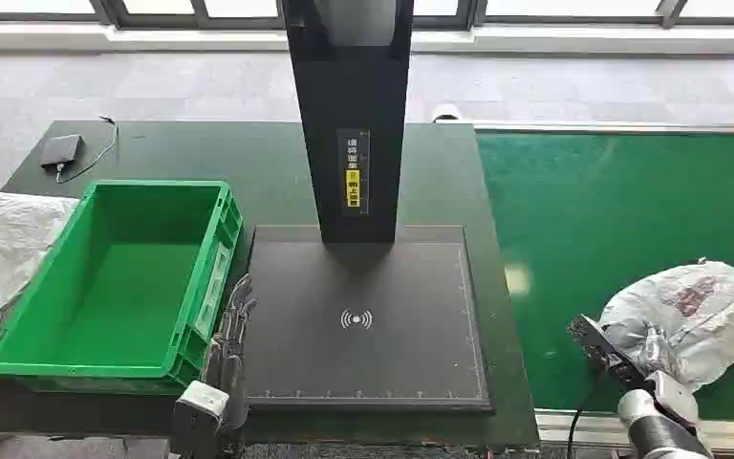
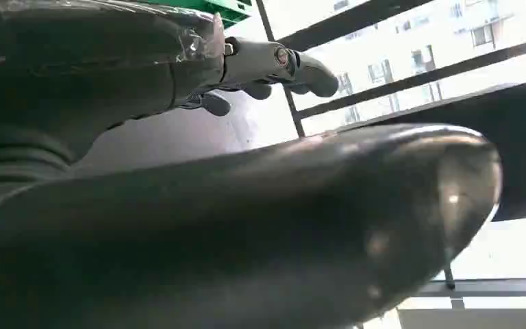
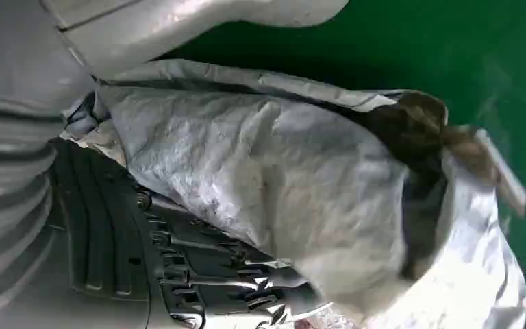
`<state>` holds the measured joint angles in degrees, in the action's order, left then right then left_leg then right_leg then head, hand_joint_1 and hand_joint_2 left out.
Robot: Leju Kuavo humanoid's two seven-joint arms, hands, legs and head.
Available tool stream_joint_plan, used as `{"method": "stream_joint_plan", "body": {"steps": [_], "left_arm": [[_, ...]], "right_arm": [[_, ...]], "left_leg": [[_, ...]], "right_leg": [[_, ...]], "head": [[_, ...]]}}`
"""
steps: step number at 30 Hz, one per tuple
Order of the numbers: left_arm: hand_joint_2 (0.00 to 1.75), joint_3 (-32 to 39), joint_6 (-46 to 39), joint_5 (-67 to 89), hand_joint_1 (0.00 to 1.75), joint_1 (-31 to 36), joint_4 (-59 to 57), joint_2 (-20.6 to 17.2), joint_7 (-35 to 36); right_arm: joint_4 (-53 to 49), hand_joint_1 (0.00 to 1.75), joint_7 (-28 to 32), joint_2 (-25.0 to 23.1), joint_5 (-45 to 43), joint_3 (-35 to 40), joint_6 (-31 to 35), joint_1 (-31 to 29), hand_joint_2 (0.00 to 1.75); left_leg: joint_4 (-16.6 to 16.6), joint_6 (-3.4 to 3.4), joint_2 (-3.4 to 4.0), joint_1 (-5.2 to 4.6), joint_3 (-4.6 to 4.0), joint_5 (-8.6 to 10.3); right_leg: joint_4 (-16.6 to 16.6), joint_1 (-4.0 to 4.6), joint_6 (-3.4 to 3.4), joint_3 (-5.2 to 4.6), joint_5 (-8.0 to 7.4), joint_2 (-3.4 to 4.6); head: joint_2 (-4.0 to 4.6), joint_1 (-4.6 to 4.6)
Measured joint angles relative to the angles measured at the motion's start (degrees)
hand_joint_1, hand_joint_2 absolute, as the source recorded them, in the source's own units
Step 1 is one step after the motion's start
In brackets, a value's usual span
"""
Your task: Moved the parcel from conveyor to table for the left to box.
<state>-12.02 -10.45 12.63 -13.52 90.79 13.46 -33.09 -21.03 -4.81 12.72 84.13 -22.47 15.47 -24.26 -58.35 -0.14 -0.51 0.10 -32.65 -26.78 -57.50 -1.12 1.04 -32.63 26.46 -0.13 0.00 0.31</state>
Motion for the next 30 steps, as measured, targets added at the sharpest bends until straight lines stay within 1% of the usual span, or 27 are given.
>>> {"method": "stream_joint_plan", "body": {"steps": [1, 2, 5, 7, 11, 15, 20, 23, 25, 26, 28, 29, 30], "left_arm": [[0.0, -0.04, 0.33, 0.0, 0.0, 0.08, -0.22, -0.09, 0.0], [0.0, -0.07, 0.55, -0.04, 0.0, 0.3, -0.44, -0.17, 0.0], [0.0, -0.06, 1.16, -0.68, 0.0, 0.81, -0.87, -0.44, 0.0], [0.0, -0.07, 1.64, -0.68, 0.0, 0.71, -0.87, -0.57, 0.11], [0.0, -0.07, 2.16, -0.68, 0.0, 0.67, -0.92, -0.74, 0.15], [0.0, -0.04, 2.6, -0.66, 0.0, 0.92, -1.2, -0.76, 0.44], [0.0, -0.04, 2.73, -0.66, 0.0, 1.4, -1.38, -0.76, 0.76], [0.0, -0.02, 2.91, -1.29, 0.0, 1.29, -1.35, -0.76, 1.09], [0.0, 0.0, 2.88, -1.82, 0.0, 0.95, -1.22, -0.74, 1.05], [0.0, 0.02, 2.88, -1.92, 0.0, 0.58, -0.92, -0.72, 1.05], [0.0, 0.02, 3.21, -2.29, 0.0, 0.31, -0.5, -0.65, 0.98], [0.0, 0.04, 3.37, -2.58, 0.0, 0.27, -0.37, -0.61, 0.85], [0.0, 0.04, 3.45, -2.73, 0.0, 0.23, -0.33, -0.55, 0.68]], "right_arm": [[0.04, 0.0, -0.3, 0.13, -0.34, 0.0, -1.3, 0.17, 1.75], [0.15, 1.75, -0.5, 0.24, -0.66, -0.04, -2.36, 0.27, 1.75], [0.28, 1.75, -0.79, 0.63, -0.81, -0.33, -5.27, 0.37, 1.75], [0.28, 1.75, -0.59, 0.94, -0.85, -0.53, -5.94, 0.43, 1.75], [0.26, 1.75, -0.15, 1.81, -1.51, -1.49, -5.52, 0.45, 1.75], [-0.02, 1.75, 2.93, 2.53, -3.23, -2.77, -3.8, 0.76, 1.75], [-0.39, 1.75, 4.44, 2.99, -4.11, -3.5, -2.77, 1.17, 1.75], [-0.99, 1.75, 8.97, 2.93, -6.84, -3.56, 0.89, 2.22, 1.75], [-2.52, 1.75, 13.72, 2.4, -10.74, -3.56, 4.08, 3.63, 1.75], [-4.42, 1.75, 16.97, 1.7, -14.06, -3.58, 6.04, 4.76, 1.75], [-9.74, 1.75, 23.52, -0.15, -22.3, -3.58, 7.52, 7.51, 1.75], [-13.06, 1.75, 25.67, -1.21, -25.76, -3.58, 7.44, 9.24, 1.75], [-16.41, 1.75, 26.45, -2.23, -28.05, -3.56, 7.04, 10.88, 1.75]], "left_leg": [[0.0, 0.0, 0.0, 0.0, 0.01, 0.0], [0.0, 0.0, 0.02, 0.01, 0.03, 0.0], [0.0, 0.02, 0.02, 0.03, 0.12, -0.01], [0.0, 0.03, 0.0, 0.04, 0.18, -0.02], [0.0, 0.07, 0.0, 0.06, 0.21, -0.03], [-0.02, 0.1, 0.02, 0.06, 0.21, -0.01], [-0.02, 0.1, 0.03, 0.06, 0.21, -0.01], [-0.01, 0.1, 0.01, 0.06, 0.13, -0.01], [0.0, 0.1, 0.01, 0.06, 0.07, -0.01], [0.01, 0.09, 0.02, 0.06, 0.06, -0.01], [0.02, 0.09, 0.0, 0.07, 0.0, -0.01], [0.03, 0.09, -0.03, 0.08, -0.02, -0.01], [0.04, 0.09, -0.06, 0.08, -0.03, -0.01]], "right_leg": [[0.01, 0.01, 0.0, 0.0, 0.0, 0.0], [0.01, 0.01, 0.0, 0.02, 0.0, 0.01], [0.03, 0.03, 0.01, 0.11, 0.01, 0.01], [0.12, 0.04, 0.02, 0.16, 0.02, 0.0], [0.23, 0.07, 0.1, 0.27, -0.04, -0.01], [0.27, 0.07, 0.16, 0.37, -0.1, 0.02], [0.27, 0.07, 0.16, 0.36, -0.11, 0.03], [0.25, 0.07, 0.16, 0.34, -0.11, 0.02], [0.23, 0.08, 0.16, 0.32, -0.11, 0.01], [0.23, 0.08, 0.16, 0.28, -0.11, 0.02], [0.22, 0.08, 0.15, 0.21, -0.1, 0.01], [0.22, 0.09, 0.14, 0.19, -0.09, -0.02], [0.21, 0.09, 0.13, 0.19, -0.08, -0.04]], "head": [[0.0, 0.0], [0.0, 0.0], [0.0, 0.0], [0.0, 0.0], [0.0, 0.02], [0.0, 0.02], [0.0, 0.0], [0.0, 0.02], [0.0, 0.02], [0.0, 0.02], [0.02, 0.02], [0.0, 0.02], [0.0, 0.02]]}}
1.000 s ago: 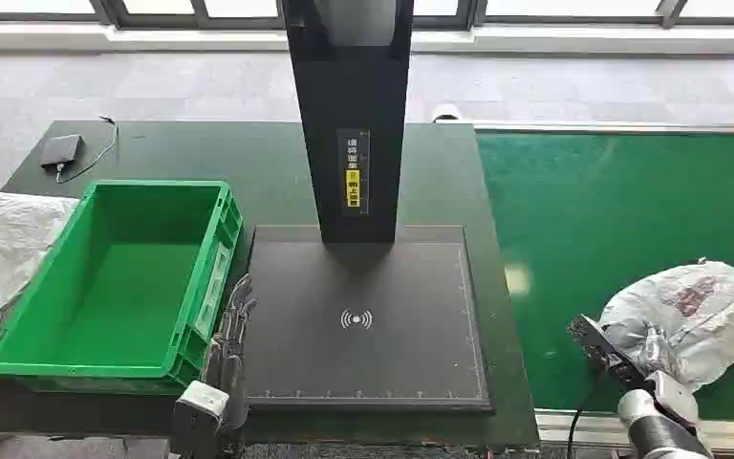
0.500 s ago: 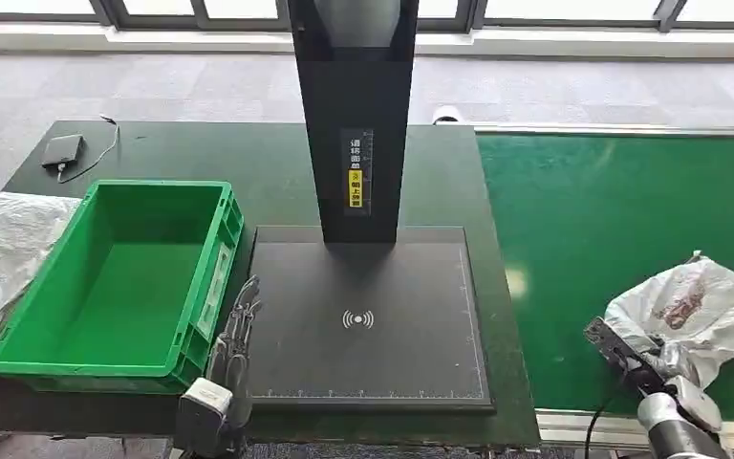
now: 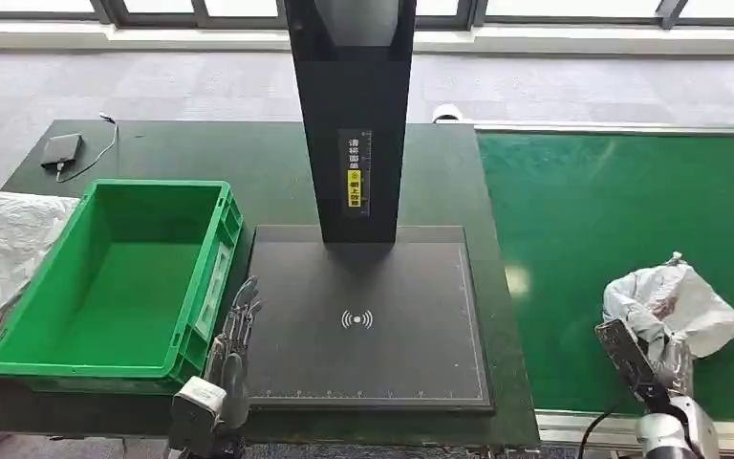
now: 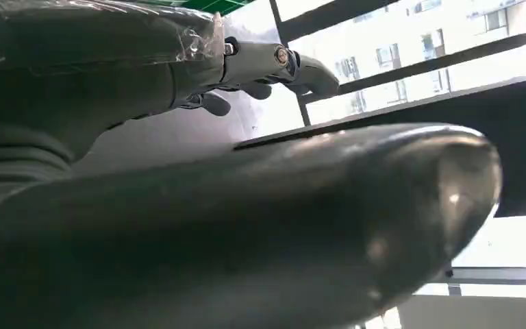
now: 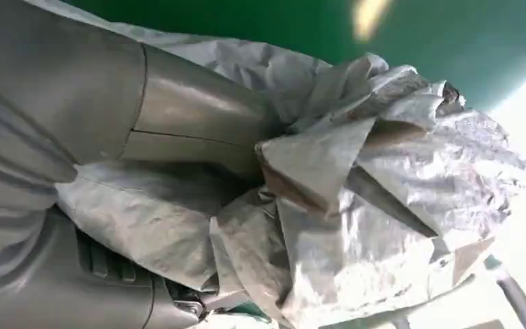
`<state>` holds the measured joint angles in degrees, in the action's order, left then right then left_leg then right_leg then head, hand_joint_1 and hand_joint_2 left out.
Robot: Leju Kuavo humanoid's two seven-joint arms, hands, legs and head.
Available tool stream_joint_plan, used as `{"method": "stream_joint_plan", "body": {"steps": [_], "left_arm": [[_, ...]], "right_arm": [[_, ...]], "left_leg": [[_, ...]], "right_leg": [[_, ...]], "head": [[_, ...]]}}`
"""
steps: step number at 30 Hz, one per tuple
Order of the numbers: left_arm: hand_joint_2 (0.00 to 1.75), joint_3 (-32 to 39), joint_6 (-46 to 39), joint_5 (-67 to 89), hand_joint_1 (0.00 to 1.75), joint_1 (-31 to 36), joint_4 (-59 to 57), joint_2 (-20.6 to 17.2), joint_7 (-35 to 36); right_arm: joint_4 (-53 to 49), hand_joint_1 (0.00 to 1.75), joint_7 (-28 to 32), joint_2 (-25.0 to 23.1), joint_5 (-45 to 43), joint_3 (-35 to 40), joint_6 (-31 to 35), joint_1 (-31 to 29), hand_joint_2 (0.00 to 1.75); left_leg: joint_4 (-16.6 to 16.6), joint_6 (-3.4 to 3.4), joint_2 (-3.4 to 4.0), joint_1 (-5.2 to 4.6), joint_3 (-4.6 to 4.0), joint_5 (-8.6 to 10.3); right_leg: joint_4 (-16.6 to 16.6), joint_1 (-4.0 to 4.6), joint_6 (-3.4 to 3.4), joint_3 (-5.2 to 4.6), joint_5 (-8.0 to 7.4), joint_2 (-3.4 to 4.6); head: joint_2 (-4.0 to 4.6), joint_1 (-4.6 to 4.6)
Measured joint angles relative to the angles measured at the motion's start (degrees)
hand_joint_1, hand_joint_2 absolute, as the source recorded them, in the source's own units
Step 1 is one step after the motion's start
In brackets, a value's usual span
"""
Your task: Moved the parcel from conveyor to table for the left to box.
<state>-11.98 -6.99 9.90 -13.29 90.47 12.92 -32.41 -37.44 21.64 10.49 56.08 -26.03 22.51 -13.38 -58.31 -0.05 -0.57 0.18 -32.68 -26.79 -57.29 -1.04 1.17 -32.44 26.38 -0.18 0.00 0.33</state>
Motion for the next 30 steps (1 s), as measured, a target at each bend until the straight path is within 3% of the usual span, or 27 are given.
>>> {"method": "stream_joint_plan", "body": {"steps": [5, 11, 13, 16, 20, 22, 23, 26, 30], "left_arm": [[0.0, 0.07, 0.09, 0.0, 0.0, -0.23, 0.11, 0.15, -0.13], [0.0, 0.15, 0.17, 0.0, 0.0, -0.34, 0.11, 0.17, -0.17], [0.0, 0.2, 0.17, 0.0, 0.0, -0.35, 0.11, 0.24, -0.37], [0.0, 0.46, -1.8, 0.96, 0.0, -0.7, 0.74, 0.55, -1.09], [0.0, 0.68, -5.2, 0.9, 0.0, -0.7, 1.86, 1.59, -0.48], [0.0, 0.68, -5.82, 0.33, 0.0, -0.42, 1.92, 1.88, 0.18], [0.0, 0.68, -6.1, -0.07, 0.0, -0.28, 1.86, 2.06, 0.62], [0.0, 0.46, -5.08, -0.33, 0.0, 1.25, 1.14, 2.32, 1.72], [0.0, -0.44, -1.94, -0.2, 0.0, 4.15, -1.38, 2.82, 2.95]], "right_arm": [[-11.06, 1.75, -0.24, -3.12, -3.07, 0.17, -0.98, 4.69, 1.75], [-15.3, 1.75, -0.03, -4.17, -3.76, 0.22, -0.9, 6.4, 1.75], [-17.01, 1.75, 4.5, -4.93, -8.42, 0.35, 0.24, 7.37, 1.75], [-28.55, 1.75, 13.08, -9.51, -16.82, 2.67, 0.57, 13.24, 1.75], [-44.6, 1.75, 15.85, -15.7, -17.35, 13.81, 7.42, 21.45, 1.75], [-48.58, 1.75, 14.97, -16.59, -15.74, 20.28, 11.62, 23.29, 1.75], [-50.09, 1.75, 13.89, -16.76, -14.54, 24.33, 13.98, 23.73, 1.75], [-51.72, 1.75, 10.91, -17.98, -8.46, 36.48, 16.98, 24.2, 1.75], [-51.68, 1.75, 10.86, -20.35, -3.39, 43.28, 17.38, 24.61, 1.75]], "left_leg": [[0.01, 0.0, 0.02, 0.0, -0.07, 0.0], [-0.02, 0.04, 0.04, -0.03, -0.08, 0.02], [-0.02, 0.05, 0.0, -0.03, -0.09, 0.03], [0.0, 0.02, -0.05, 0.04, -0.11, 0.03], [0.09, -0.28, -0.01, 0.13, -0.47, -0.14], [0.1, -0.28, 0.05, 0.16, -0.39, -0.14], [0.1, -0.3, 0.06, 0.2, -0.02, -0.13], [0.09, -0.43, 0.17, 0.22, -0.01, -0.01], [0.09, -0.41, 0.13, 0.22, 0.02, 0.05]], "right_leg": [[0.0, -0.01, -0.01, -0.07, 0.01, 0.01], [0.02, -0.05, 0.03, -0.08, -0.02, 0.02], [0.01, -0.05, 0.04, -0.08, -0.03, -0.01], [-0.03, 0.04, -0.01, -0.07, 0.0, -0.06], [-0.11, 0.12, -0.33, -0.1, 0.22, 0.0], [-0.13, 0.15, -0.37, -0.1, 0.31, 0.01], [-0.13, 0.17, -0.36, -0.14, 0.32, 0.02], [-0.13, 0.19, -0.46, -0.23, 0.18, 0.09], [-0.12, 0.2, -0.43, -0.27, 0.16, 0.03]], "head": [[0.0, 0.0], [0.0, 0.0], [0.0, -0.02], [0.02, 0.0], [0.0, -0.04], [0.0, -0.04], [0.0, 0.0], [0.0, -0.02], [0.0, -0.02]]}}
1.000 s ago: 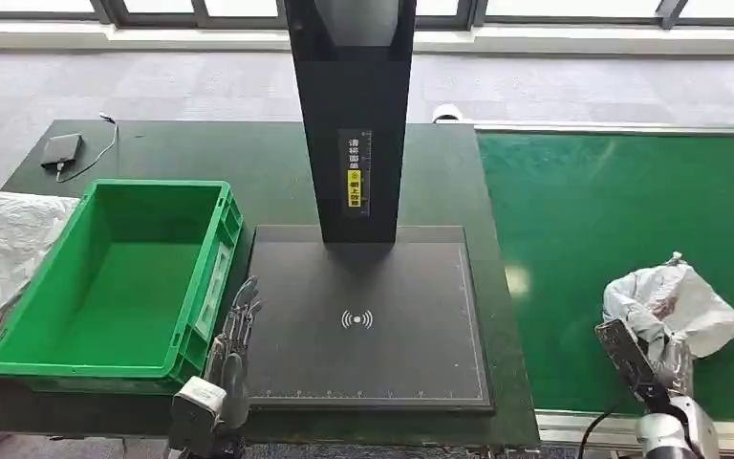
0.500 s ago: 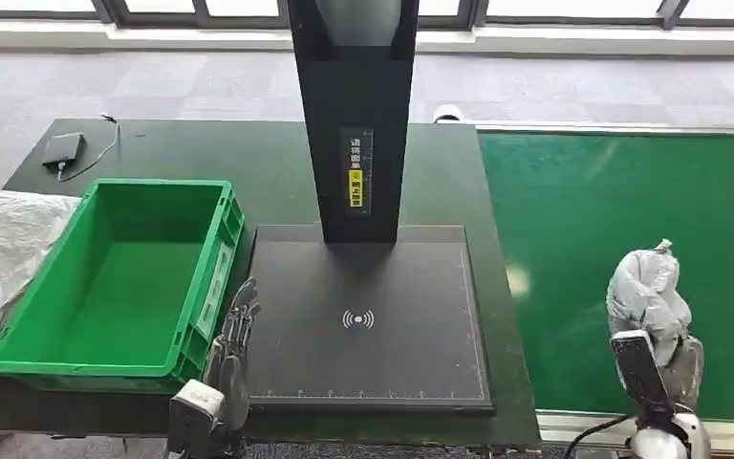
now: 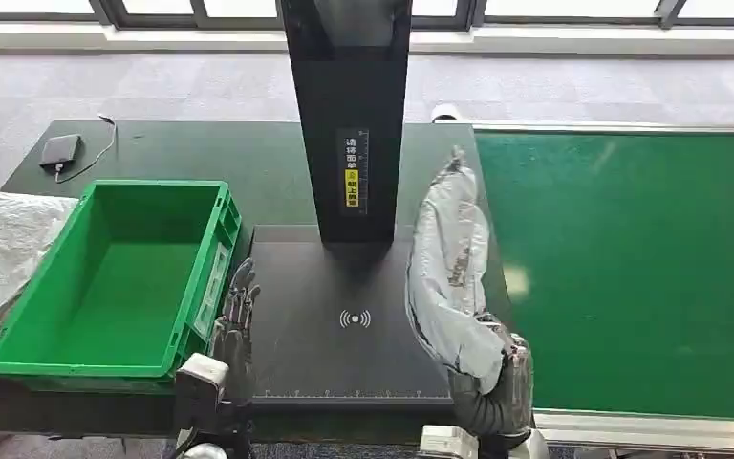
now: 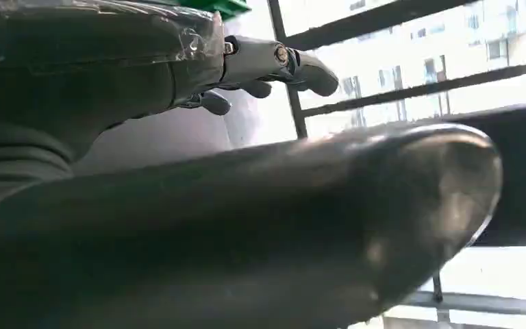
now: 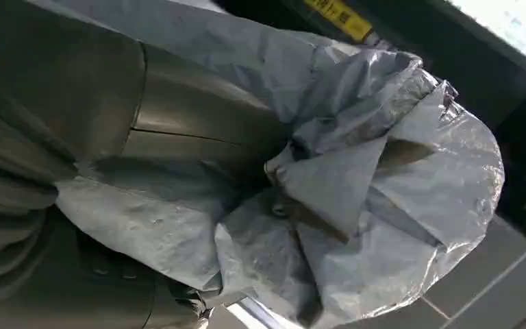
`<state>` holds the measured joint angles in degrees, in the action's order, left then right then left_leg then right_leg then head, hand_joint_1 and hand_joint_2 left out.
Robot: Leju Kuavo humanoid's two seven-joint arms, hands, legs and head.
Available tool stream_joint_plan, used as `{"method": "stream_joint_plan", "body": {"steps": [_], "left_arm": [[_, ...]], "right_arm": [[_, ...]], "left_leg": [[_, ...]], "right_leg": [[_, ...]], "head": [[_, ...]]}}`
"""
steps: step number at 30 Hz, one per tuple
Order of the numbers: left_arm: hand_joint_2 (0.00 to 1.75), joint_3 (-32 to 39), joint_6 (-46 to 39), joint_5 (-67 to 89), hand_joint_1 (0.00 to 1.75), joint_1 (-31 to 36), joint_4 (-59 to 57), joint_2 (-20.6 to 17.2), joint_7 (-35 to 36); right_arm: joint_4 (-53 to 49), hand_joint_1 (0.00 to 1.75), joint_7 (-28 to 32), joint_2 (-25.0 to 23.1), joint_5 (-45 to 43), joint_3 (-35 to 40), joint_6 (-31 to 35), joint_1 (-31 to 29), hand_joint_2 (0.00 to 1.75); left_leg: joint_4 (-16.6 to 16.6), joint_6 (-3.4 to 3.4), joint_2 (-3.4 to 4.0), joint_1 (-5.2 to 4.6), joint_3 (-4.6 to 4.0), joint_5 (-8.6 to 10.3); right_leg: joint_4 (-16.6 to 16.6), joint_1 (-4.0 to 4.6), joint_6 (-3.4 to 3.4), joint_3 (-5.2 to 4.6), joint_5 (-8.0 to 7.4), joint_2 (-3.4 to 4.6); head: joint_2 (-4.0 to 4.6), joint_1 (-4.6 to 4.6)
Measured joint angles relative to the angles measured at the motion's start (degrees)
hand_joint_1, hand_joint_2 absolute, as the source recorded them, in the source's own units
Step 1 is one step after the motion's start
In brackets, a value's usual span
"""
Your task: Moved the parcel from conveyor to table for the left to box.
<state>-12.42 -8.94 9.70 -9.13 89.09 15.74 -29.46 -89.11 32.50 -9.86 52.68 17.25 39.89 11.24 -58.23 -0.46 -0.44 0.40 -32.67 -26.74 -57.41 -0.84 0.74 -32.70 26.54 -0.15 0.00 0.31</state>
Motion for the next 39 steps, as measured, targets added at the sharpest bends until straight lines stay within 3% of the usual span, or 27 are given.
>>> {"method": "stream_joint_plan", "body": {"steps": [5, 13, 15, 18, 24, 25, 26, 27, 28, 39], "left_arm": [[0.0, -1.0, 2.58, 0.61, 0.0, 3.74, -4.22, 0.63, 0.74], [0.0, -1.33, 3.14, 1.2, 0.0, 4.12, -4.87, 0.63, 0.92], [0.0, -1.59, 3.86, 2.05, 0.0, 4.27, -5.35, 0.66, 1.46], [0.0, -1.77, 4.1, 4.33, 0.0, 4.69, -6.99, 0.66, 1.99], [0.0, -1.77, 3.89, 4.44, 0.0, 4.84, -7.62, 0.68, 2.36], [0.0, -1.77, 3.84, 4.48, 0.0, 4.87, -7.69, 0.68, 2.38], [0.0, -1.77, 3.67, 4.81, 0.0, 4.88, -7.73, 0.7, 2.51], [0.0, -1.77, 3.62, 5.14, 0.0, 4.89, -7.73, 0.72, 2.6], [0.0, -1.77, 3.62, 5.38, 0.0, 4.89, -7.73, 0.72, 2.71], [0.0, -1.77, 2.73, 6.32, 0.0, 4.89, -7.56, 0.79, 2.73]], "right_arm": [[0.02, 1.75, -1.51, -1.11, 3.71, 3.34, 0.15, 1.11, 1.75], [0.02, 1.75, -2.76, -1.09, 3.8, 3.89, 0.15, 1.21, 1.75], [0.07, 1.75, -5.35, -0.92, 3.45, 4.47, 0.15, 1.21, 1.75], [3.94, 1.75, -7.5, 0.51, -4.2, 6.99, 0.15, 0.43, 1.75], [5.22, 1.73, -8.37, 0.61, -3.64, 6.99, 0.15, 0.24, 1.75], [5.29, 1.41, -8.7, 0.64, -3.27, 6.99, 0.15, 0.23, 1.75], [5.31, 0.61, -9.36, 0.64, -2.6, 6.99, 0.15, 0.24, 1.75], [5.31, 0.09, -9.75, 0.61, -1.88, 6.9, 0.15, 0.25, 1.75], [5.31, 0.0, -10.05, 0.64, -1.28, 6.81, 0.15, 0.28, 1.75], [6.12, 0.0, -9.44, 0.61, -3.68, 6.33, 0.15, 0.79, 1.75]], "left_leg": [[-0.03, 0.0, 0.14, -0.03, 0.0, 0.02], [-0.04, 0.0, 0.16, -0.03, 0.0, 0.02], [-0.04, 0.0, 0.18, -0.04, 0.0, 0.02], [-0.03, -0.01, 0.18, -0.03, -0.03, 0.01], [-0.04, -0.01, 0.18, -0.03, -0.04, 0.01], [-0.04, -0.01, 0.18, -0.03, -0.03, 0.01], [-0.04, -0.01, 0.18, -0.03, -0.04, 0.01], [-0.04, -0.01, 0.18, -0.03, -0.03, 0.01], [-0.04, -0.01, 0.18, -0.03, -0.04, 0.01], [-0.04, -0.01, 0.2, -0.03, -0.03, 0.01]], "right_leg": [[0.02, -0.03, 0.01, 0.0, -0.18, 0.17], [0.02, -0.04, 0.01, -0.02, -0.18, 0.25], [0.03, -0.04, 0.02, -0.04, -0.18, 0.29], [0.02, -0.02, 0.01, -0.08, -0.18, 0.29], [0.02, -0.02, 0.01, -0.07, -0.18, 0.3], [0.02, -0.03, 0.01, -0.08, -0.18, 0.3], [0.02, -0.03, 0.01, -0.08, -0.18, 0.3], [0.02, -0.03, 0.01, -0.09, -0.18, 0.3], [0.02, -0.03, 0.01, -0.08, -0.18, 0.3], [0.02, -0.02, 0.01, -0.1, -0.18, 0.32]], "head": [[0.0, 0.02], [0.0, 0.02], [0.0, 0.02], [0.0, 0.0], [0.0, 0.02], [0.0, 0.0], [0.0, 0.02], [0.02, 0.02], [0.0, 0.0], [0.0, 0.02]]}}
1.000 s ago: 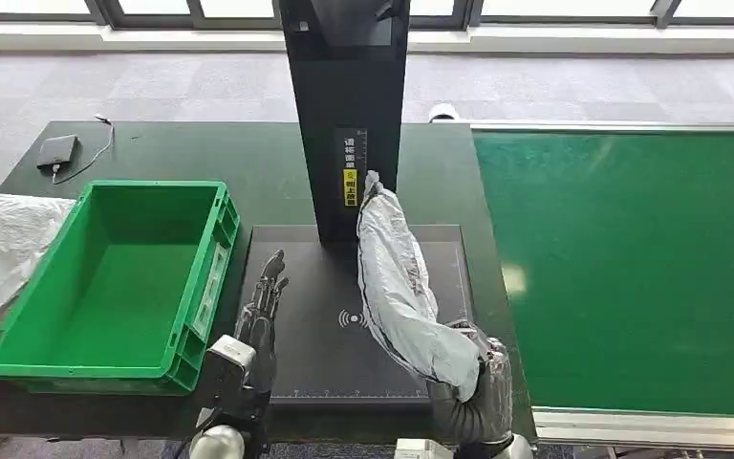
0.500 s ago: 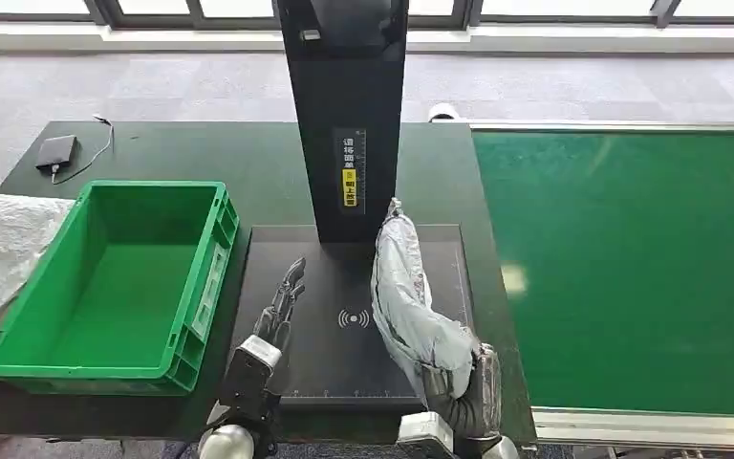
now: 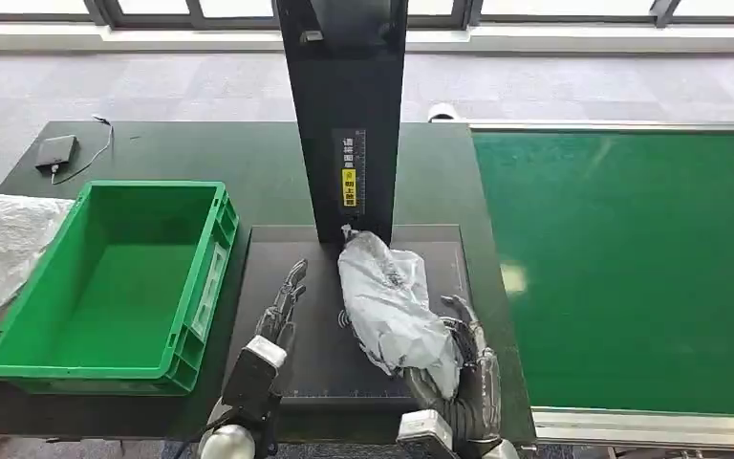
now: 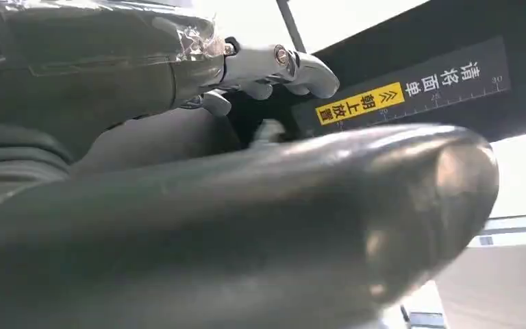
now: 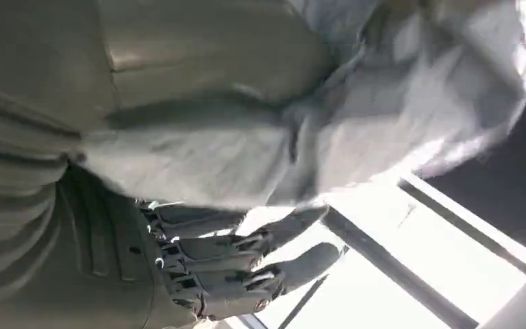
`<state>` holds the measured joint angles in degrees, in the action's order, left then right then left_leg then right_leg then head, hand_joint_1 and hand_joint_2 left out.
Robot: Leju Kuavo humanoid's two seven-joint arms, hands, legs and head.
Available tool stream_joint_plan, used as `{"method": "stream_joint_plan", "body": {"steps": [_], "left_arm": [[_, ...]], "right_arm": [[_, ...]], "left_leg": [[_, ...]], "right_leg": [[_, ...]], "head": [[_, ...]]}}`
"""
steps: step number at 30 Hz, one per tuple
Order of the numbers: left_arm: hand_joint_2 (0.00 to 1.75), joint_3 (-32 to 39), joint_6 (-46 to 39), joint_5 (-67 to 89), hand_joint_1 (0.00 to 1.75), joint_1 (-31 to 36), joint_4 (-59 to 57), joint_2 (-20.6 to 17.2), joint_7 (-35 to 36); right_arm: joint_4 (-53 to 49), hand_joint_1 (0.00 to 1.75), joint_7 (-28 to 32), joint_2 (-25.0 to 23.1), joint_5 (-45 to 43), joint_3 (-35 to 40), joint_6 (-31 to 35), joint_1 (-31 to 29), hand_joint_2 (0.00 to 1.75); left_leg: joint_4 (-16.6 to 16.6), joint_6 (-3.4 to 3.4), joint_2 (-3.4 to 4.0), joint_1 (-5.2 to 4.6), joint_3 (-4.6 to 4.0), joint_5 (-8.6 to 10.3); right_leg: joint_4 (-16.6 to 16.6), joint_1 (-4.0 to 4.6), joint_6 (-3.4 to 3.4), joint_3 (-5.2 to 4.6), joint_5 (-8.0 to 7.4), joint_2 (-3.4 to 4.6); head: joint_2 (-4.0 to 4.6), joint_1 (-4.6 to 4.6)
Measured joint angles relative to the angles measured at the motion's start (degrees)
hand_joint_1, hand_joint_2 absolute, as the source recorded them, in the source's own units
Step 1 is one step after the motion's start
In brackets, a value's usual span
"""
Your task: Moved the parcel from conveyor to table for the left to box.
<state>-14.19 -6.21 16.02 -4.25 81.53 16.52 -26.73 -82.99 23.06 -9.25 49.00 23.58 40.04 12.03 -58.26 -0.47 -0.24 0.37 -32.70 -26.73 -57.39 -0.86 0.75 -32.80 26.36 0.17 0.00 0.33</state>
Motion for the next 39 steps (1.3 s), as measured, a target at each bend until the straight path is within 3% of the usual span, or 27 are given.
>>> {"method": "stream_joint_plan", "body": {"steps": [29, 31, 32, 34, 39], "left_arm": [[0.0, 0.04, -1.59, -3.54, 0.0, 0.19, -0.52, 0.02, -2.45], [0.0, 0.7, -5.21, -1.04, 0.0, 0.17, -0.44, 0.0, -4.0], [1.75, 1.2, -8.23, 2.28, 0.0, 0.18, -0.15, 0.02, -5.29], [1.75, 1.44, -10.49, 11.54, 0.0, 0.18, 1.34, 0.0, -5.99], [1.75, -1.64, -5.33, 36.73, 0.0, 0.89, 1.66, -0.33, -1.66]], "right_arm": [[1.88, 0.0, 1.05, 0.07, -4.85, 0.0, 0.0, 0.36, 1.75], [1.95, 0.0, 1.71, 0.13, -5.46, -0.04, 0.0, 0.72, 1.75], [1.92, 0.0, 1.97, 0.18, -5.75, -0.09, 0.02, 0.93, 1.75], [1.68, 0.0, 1.86, 0.37, -5.79, -0.13, 0.04, 1.39, 1.75], [0.35, 0.0, 0.22, 1.18, -6.47, 0.09, 0.04, 2.34, 1.75]], "left_leg": [[0.0, 0.0, 0.0, 0.0, 0.0, 0.0], [0.0, 0.0, 0.02, 0.0, -0.01, 0.0], [0.0, 0.0, 0.04, 0.0, -0.01, 0.0], [0.0, 0.0, 0.01, 0.0, -0.01, 0.0], [0.0, 0.01, 0.0, -0.04, -0.04, -0.01]], "right_leg": [[0.0, 0.0, 0.0, -0.01, 0.0, 0.0], [0.0, 0.0, 0.0, -0.01, 0.0, 0.01], [0.0, 0.0, -0.01, -0.03, -0.01, 0.03], [0.0, 0.0, 0.0, -0.02, 0.0, -0.02], [0.02, -0.04, 0.03, -0.01, 0.01, -0.02]], "head": [[0.0, 0.0], [0.0, 0.0], [0.0, -0.02], [0.02, -0.02], [0.0, 0.0]]}}
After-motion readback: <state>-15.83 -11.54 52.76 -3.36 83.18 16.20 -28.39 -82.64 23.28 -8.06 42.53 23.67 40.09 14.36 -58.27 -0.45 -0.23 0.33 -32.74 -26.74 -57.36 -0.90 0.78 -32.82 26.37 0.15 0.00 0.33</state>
